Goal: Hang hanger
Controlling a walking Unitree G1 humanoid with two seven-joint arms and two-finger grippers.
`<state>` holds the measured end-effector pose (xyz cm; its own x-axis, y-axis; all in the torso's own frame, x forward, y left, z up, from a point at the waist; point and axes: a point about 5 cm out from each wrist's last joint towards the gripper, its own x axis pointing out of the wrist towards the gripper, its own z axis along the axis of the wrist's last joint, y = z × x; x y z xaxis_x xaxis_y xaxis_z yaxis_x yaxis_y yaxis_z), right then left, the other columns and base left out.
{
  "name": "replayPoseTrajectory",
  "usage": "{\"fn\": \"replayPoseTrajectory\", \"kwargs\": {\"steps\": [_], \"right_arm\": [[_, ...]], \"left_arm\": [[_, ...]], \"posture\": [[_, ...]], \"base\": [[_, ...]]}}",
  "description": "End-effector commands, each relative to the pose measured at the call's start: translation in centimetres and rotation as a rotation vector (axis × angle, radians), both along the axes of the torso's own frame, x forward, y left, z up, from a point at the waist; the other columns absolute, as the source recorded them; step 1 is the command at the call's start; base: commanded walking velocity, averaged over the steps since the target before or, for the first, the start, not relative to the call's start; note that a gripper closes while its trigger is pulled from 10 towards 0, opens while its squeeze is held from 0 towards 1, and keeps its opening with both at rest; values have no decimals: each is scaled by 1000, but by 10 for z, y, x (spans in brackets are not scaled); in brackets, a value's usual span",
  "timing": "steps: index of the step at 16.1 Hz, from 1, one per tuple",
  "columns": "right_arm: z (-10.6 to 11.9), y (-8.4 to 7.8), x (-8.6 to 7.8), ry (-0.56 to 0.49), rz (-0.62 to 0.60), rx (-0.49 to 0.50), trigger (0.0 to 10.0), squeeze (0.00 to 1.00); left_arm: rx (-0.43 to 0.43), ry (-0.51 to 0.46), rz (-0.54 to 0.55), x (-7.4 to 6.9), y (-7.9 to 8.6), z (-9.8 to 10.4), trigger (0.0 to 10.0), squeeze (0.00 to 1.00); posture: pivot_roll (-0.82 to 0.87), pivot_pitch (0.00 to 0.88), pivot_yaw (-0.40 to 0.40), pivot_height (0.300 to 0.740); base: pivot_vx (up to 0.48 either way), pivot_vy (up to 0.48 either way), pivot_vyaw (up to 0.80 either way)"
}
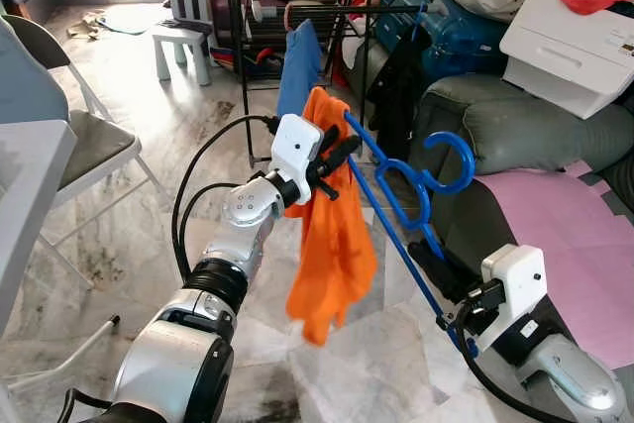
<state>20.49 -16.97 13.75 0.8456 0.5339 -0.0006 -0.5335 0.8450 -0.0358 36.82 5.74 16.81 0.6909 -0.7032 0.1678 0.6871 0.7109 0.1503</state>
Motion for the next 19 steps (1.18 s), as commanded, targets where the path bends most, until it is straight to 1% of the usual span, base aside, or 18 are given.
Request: {"fn": "replayPoseTrajectory", "kwargs": {"steps": [1,7,12,16,19], "right_arm": [[6,1,2,-32,15,5,10000,0],[2,1,3,-24,5,6,10000,0],[-1,-6,1,-13,-26,-3,10000,0],[-5,-15,-2,4,-51,-20,10000,0],[-9,-17,-5,21,-53,-26,10000,0]], "left_arm": [[-8,-47,-37,0,-5,12,0,0],[-37,-30,-77,-1,-7,14,0,0],[-36,-24,-83,0,0,14,0,0],[-30,-41,-62,4,10,19,0,0],[-28,-49,-74,3,12,20,0,0]], "posture": [[-29,0,-61,740],[-29,0,-54,740],[-27,0,-55,740],[-24,0,-61,740],[-21,0,-62,740]], "base": [[0,0,0],[0,0,0],[0,0,0],[0,0,0],[0,0,0]]}}
